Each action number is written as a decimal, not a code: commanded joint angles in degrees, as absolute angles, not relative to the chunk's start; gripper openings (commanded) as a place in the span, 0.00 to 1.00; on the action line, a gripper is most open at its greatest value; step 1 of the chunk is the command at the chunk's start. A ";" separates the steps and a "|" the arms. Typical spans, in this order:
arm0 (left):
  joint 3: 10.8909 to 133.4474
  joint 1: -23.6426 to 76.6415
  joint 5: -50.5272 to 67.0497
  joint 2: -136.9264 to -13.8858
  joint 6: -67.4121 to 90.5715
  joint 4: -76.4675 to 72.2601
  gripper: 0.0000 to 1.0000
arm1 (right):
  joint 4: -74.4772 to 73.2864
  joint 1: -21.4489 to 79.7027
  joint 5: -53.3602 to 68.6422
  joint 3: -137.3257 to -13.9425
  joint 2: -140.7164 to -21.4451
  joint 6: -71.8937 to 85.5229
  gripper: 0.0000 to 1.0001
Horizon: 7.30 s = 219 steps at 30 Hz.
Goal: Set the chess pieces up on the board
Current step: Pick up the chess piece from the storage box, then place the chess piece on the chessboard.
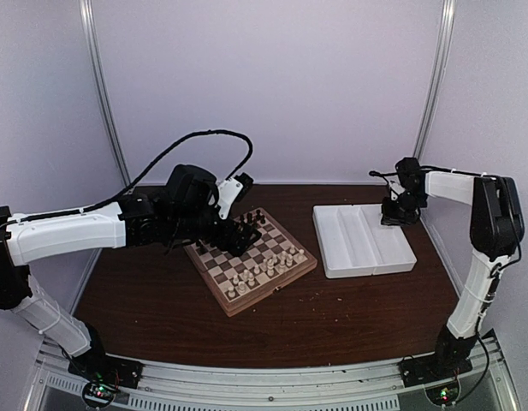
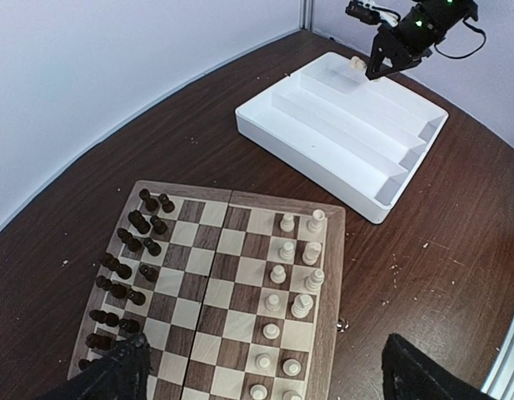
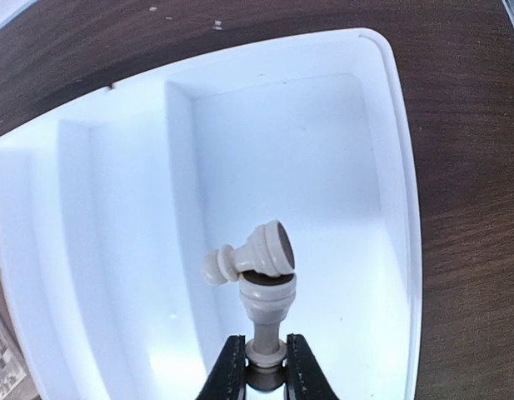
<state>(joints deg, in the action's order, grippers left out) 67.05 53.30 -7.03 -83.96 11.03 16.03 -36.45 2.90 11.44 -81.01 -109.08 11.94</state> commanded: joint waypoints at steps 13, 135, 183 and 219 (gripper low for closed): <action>70.68 52.95 -0.76 -87.35 12.51 10.17 0.89 | -21.54 14.31 28.05 -62.93 -85.20 8.66 0.10; 70.03 42.89 11.72 -80.62 12.71 38.73 0.03 | -3.18 42.21 17.66 -56.63 -80.27 13.82 0.11; 99.78 46.21 5.38 -117.30 5.72 74.67 0.03 | -4.05 41.18 14.37 -53.43 -76.82 12.22 0.09; 102.11 47.37 4.06 -122.61 6.24 76.75 0.15 | -4.13 41.09 14.26 -52.47 -76.42 12.48 0.08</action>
